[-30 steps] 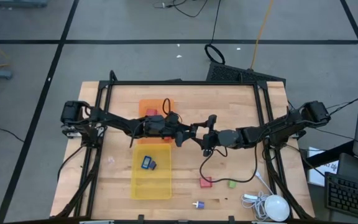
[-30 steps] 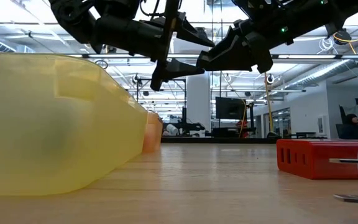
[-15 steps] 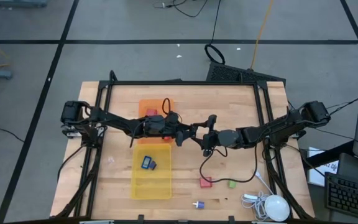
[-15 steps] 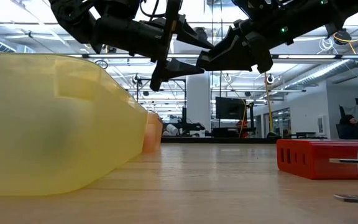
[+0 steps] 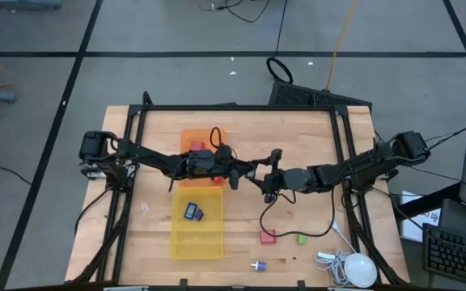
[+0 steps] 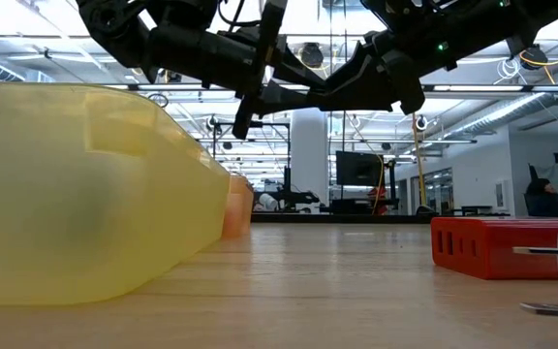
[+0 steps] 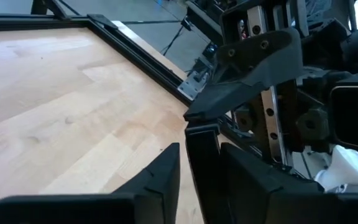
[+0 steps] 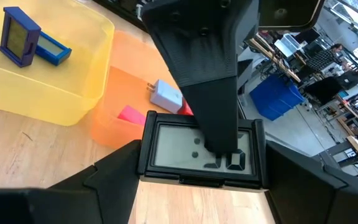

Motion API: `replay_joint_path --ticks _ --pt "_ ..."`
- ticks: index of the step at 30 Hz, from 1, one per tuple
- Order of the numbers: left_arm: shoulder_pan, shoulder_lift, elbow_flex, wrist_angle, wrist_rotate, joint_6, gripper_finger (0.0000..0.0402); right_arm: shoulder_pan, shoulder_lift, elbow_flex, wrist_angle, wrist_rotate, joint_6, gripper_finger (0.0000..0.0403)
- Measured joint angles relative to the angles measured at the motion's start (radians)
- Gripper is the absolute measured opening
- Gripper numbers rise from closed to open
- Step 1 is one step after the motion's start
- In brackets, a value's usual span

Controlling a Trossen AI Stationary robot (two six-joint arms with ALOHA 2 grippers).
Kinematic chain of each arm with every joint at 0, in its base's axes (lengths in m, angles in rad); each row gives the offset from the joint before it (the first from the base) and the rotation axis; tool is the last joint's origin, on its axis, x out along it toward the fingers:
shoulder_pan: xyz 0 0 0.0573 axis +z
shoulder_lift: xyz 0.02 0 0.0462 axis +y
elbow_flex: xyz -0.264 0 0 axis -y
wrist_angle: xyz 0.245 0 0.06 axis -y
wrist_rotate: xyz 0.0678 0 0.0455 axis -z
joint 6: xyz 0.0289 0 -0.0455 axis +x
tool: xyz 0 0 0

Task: Sort adapters and digital timers
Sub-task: Put the black digital timer into the yellow bin

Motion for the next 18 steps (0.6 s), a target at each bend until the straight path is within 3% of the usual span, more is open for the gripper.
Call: replay_joint_path --ticks 11,18 --pt "-0.002 0.000 0.000 0.000 0.037 0.003 0.0078 0.000 0.000 0.000 -0.001 0.001 -0.001 0.0291" --pt "-0.002 0.002 -0.001 0.044 0.066 0.092 0.0048 0.000 -0.015 0.001 0.003 -0.004 0.131 0.0327"
